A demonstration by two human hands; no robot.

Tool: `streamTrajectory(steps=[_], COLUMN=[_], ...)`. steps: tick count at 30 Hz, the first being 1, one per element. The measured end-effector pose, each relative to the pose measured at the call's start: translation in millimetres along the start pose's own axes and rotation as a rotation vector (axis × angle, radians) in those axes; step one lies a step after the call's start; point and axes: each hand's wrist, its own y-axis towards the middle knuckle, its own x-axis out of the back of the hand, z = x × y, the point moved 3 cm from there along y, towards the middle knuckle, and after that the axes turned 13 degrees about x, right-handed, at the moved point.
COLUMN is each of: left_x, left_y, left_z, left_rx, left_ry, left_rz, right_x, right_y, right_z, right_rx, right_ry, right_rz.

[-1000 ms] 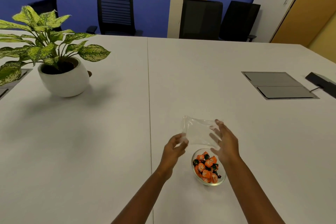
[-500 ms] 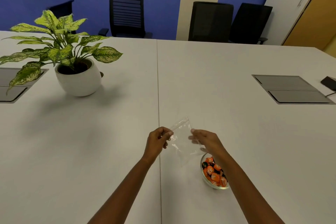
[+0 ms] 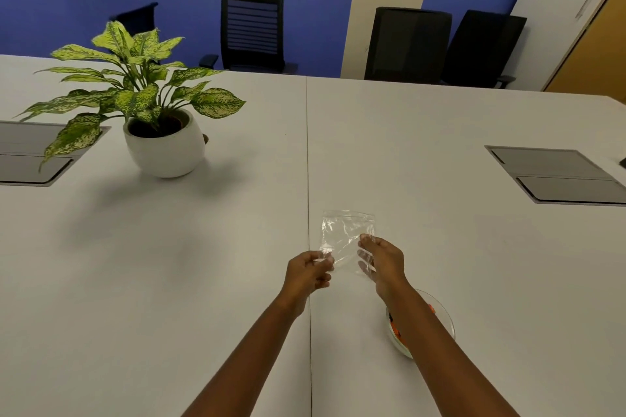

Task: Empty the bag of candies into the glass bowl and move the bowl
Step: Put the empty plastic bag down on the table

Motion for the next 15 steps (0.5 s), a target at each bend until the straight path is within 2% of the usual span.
streamTrajectory(steps=[3, 5, 8, 10, 15], left_x=[9.9, 19.2, 37.1, 50.2, 88.9], left_y=[-0.5, 0.1, 1.6, 2.3, 5.0], left_z=[0.5, -0.5, -1.8, -1.9, 2.9], left_rx=[0.046, 0.026, -0.044, -0.066, -0.090], left_ry=[0.058, 0.058, -0.004, -0.011, 0.156], left_rz=[-0.046, -0.104, -0.276, -0.392, -0.591], right_x=[-7.7, -14.6, -26.2, -35.8, -64.2], right_y=[-0.6, -1.7, -5.4, -9.7, -20.3], right_z=[-7.5, -14.4, -29.7, -41.6, -69.3], right_rx=[-0.018, -0.047, -0.125, -0.174, -0.153], right_ry=[0.015, -0.036, -0.181, -0.183, -0.183], right_rz=[0.039, 0.132, 0.312, 0.375, 0.319])
